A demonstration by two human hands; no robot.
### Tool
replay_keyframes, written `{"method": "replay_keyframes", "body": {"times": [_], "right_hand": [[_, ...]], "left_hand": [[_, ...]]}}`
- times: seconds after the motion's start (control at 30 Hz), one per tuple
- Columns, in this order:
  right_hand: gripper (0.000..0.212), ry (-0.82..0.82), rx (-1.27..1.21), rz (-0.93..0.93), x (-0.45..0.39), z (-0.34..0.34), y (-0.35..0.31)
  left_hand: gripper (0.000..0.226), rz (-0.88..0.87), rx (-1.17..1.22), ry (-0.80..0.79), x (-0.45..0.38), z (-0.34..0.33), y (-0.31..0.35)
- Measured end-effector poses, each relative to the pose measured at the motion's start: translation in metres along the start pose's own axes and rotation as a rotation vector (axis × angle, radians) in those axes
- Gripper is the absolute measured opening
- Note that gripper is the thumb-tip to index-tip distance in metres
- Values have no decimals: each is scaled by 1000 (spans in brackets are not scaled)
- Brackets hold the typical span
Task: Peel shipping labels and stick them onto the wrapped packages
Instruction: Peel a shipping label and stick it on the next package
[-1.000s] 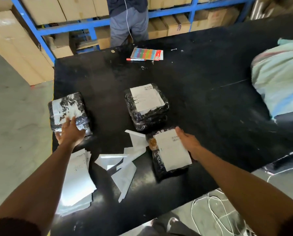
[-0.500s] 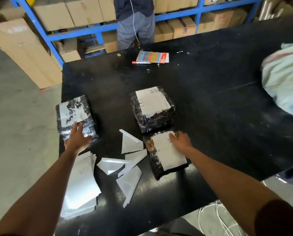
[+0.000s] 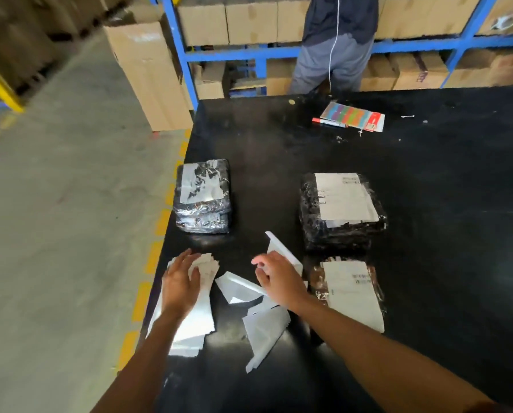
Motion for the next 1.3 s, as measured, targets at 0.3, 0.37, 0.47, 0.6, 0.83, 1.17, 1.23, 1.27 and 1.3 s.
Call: {"method": "replay_keyframes", "body": {"times": [0.3, 0.37, 0.47, 0.6, 0.83, 1.17, 1.23, 1.27, 1.3], "right_hand": [[44, -352, -251, -197, -62, -99, -64], [51, -299, -316, -305, -65, -104, -58], [43, -278, -321, -404, -70, -108, -47], [24, -328, -264, -408, -75, -113, -44], [16, -307, -273, -408, -73, -91, -44], [4, -137, -650, -179, -96, 16, -54], [7, -154, -724, -144, -95, 36, -61], [8, -150, -758, -129, -94, 45, -64], [8, -139, -787, -105, -93, 56, -67]], "left_hand": [[51, 340, 235, -65, 42, -12, -73], [51, 341, 280, -37, 44, -11, -74], [50, 368, 306, -110, 43, -10, -69], [48, 379, 373, -130, 47, -7, -67], [45, 414, 546, -89, 53, -10, -80], [35, 274, 645, 160, 14, 39, -5], [33, 244, 965, 26, -3, 42, 38], [30, 248, 1041, -31, -10, 41, 54], [27, 258, 1068, -59, -17, 43, 68]]}}
Point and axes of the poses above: each hand's wrist, its own x-axis away from the middle knuckle, its own z-axis out of the back of the hand, y = z × x, the point moved 8 cm from there along -x, towards the middle knuckle, and after that the axes turned 10 degrees about -y, right-handed, at the moved point
